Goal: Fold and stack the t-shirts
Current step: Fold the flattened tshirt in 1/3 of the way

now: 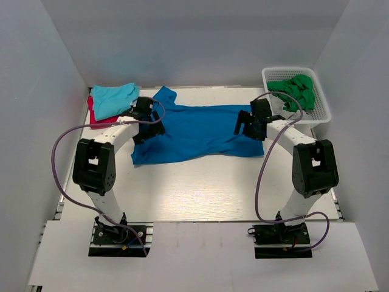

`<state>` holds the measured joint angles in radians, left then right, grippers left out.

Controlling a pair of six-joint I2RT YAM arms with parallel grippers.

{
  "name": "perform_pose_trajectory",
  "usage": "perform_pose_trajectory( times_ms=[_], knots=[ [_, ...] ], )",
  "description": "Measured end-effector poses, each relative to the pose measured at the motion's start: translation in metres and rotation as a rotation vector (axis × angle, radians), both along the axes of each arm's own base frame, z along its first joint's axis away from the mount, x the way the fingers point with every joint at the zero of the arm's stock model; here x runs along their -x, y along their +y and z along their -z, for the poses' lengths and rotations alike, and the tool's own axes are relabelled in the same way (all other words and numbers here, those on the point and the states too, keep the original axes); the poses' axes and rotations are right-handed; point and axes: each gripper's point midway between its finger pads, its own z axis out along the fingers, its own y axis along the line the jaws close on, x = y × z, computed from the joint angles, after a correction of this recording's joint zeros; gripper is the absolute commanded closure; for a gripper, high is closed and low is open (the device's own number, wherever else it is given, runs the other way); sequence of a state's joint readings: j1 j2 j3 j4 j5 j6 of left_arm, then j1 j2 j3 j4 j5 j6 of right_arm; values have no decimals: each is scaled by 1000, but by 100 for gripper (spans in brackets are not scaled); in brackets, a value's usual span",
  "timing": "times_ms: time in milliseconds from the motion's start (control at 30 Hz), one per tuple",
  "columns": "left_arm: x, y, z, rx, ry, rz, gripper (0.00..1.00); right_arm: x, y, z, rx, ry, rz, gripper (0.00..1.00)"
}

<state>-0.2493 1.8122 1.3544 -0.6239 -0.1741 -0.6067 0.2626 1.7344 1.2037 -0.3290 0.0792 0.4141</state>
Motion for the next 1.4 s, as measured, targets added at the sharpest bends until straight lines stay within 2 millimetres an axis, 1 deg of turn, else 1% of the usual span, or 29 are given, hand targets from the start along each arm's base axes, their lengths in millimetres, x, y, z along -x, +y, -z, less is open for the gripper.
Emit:
perform_pose_trajectory(
  times_ms=[67, 200, 300, 333, 367, 467, 600, 700, 733, 800, 867, 1000, 1100, 1167, 1233, 1267, 1333, 1400],
  knots=[
    [18, -2, 16, 13, 41, 13, 0, 5, 1, 8, -3, 15, -6, 10],
    [40, 4, 57, 17, 116, 4, 0, 9, -6, 30, 11, 54, 15, 10],
    [33, 8, 59, 25, 103, -22, 0, 12, -13, 52, 18, 97, 50, 10],
    [32, 9, 59, 28, 99, -29, 0, 13, -15, 54, 14, 95, 64, 10],
    [32, 9, 60, 28, 99, -34, 0, 12, -17, 52, 11, 81, 75, 10],
    [35, 10, 62, 35, 83, -44, 0, 18, -26, 54, -3, 54, 113, 10],
    [41, 11, 60, 54, 35, -52, 0, 33, -40, 54, -17, 31, 162, 10],
    [52, 13, 58, 67, 11, -59, 0, 48, -47, 55, -29, 19, 180, 10],
    [59, 14, 58, 70, 11, -62, 0, 56, -48, 55, -36, 12, 181, 10],
    [74, 16, 57, 80, 11, -63, 0, 66, -49, 55, -43, 10, 177, 10],
    [92, 16, 57, 91, 22, -61, 0, 80, -47, 54, -59, 5, 161, 10],
    [127, 15, 59, 138, 35, -72, 0, 107, -40, 53, -109, -12, 104, 10],
    [151, 16, 56, 175, 42, -111, 0, 123, -35, 52, -138, -31, 73, 10],
    [173, 19, 55, 190, 72, -146, 0, 134, -33, 51, -148, -34, 56, 10],
    [202, 24, 56, 186, 135, -182, 0, 144, -32, 50, -154, -31, 43, 10],
    [211, 26, 55, 185, 155, -193, 0, 149, -32, 50, -154, -27, 40, 10],
    [224, 29, 49, 187, 172, -210, 0, 160, -33, 50, -149, -7, 33, 10],
    [228, 30, 39, 190, 163, -219, 0, 169, -35, 50, -138, 13, 30, 10]
  ],
)
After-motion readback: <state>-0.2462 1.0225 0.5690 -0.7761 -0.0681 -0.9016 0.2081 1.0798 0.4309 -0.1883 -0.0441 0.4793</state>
